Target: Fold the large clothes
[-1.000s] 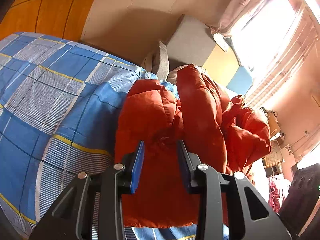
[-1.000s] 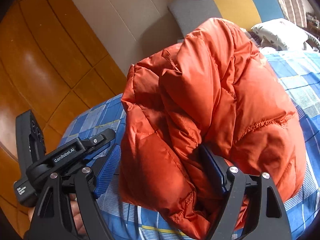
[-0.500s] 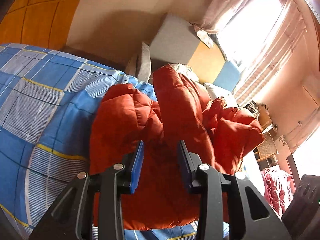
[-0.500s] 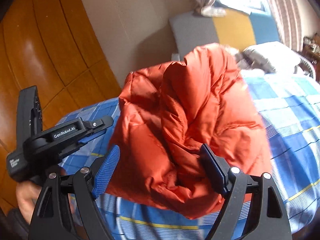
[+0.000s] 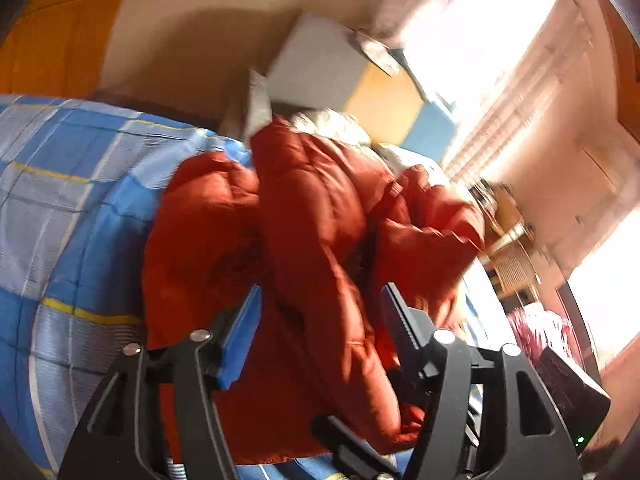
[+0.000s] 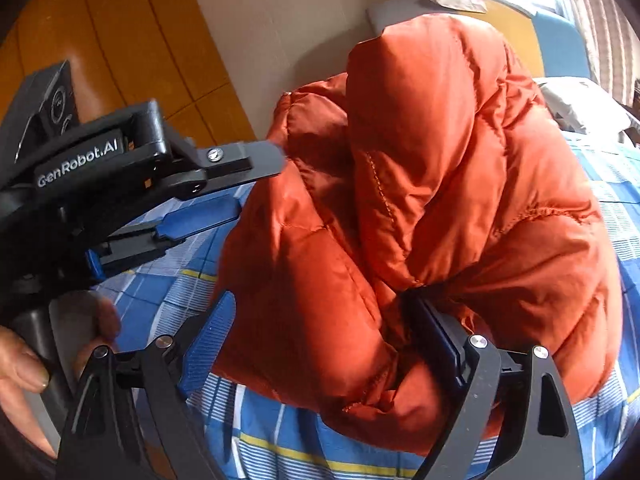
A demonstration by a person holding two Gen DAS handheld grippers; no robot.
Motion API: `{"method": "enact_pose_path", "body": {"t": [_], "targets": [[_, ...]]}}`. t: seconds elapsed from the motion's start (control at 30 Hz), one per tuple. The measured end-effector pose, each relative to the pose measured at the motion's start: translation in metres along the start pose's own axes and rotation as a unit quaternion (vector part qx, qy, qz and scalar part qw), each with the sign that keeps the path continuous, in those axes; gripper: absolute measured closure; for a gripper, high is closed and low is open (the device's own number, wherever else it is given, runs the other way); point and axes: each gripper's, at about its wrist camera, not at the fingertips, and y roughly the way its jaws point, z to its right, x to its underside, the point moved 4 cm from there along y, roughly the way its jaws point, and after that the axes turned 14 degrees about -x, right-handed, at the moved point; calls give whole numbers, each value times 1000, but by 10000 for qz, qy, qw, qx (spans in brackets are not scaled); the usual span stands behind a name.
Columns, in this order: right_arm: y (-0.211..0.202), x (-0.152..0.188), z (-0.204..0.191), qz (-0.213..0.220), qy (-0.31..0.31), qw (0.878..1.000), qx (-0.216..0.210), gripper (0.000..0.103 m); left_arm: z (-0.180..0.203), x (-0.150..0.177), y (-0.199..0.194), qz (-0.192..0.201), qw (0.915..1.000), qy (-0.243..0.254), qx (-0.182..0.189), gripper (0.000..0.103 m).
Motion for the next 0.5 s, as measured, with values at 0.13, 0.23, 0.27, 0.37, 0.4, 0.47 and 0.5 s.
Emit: {"method": "enact_pose_path", "body": {"t": [0.13,0.23,0.27,0.37,0.4,0.47,0.5], "targets": [[5,2,4,-3,1,10000,-10,16,17,-5,7,-128,9989,414,182,40],[4,4,3,-22,-86,9999,-85,16,25,-8,14,-260,9966,766,173,51],[3,4,2,-20,-118,9999,-93,16,24,-10,17,-307,9967,741,157,51],[-1,8,3,-83,-121,9999,-26,16,20,-12,29,-419,9970,646,55,69],[-7,7,-2,-90,-130,9999,3,16,18,-12,31,-408,9972,627,-33,71],[-16,7,-10,-106,-279,9995,136,16,16,-11,34,-385,9977,546,-77,78],[-21,10,-17,-131,-339,9992,159,14,15,-11,34,-347,9981,500,-130,80]]}}
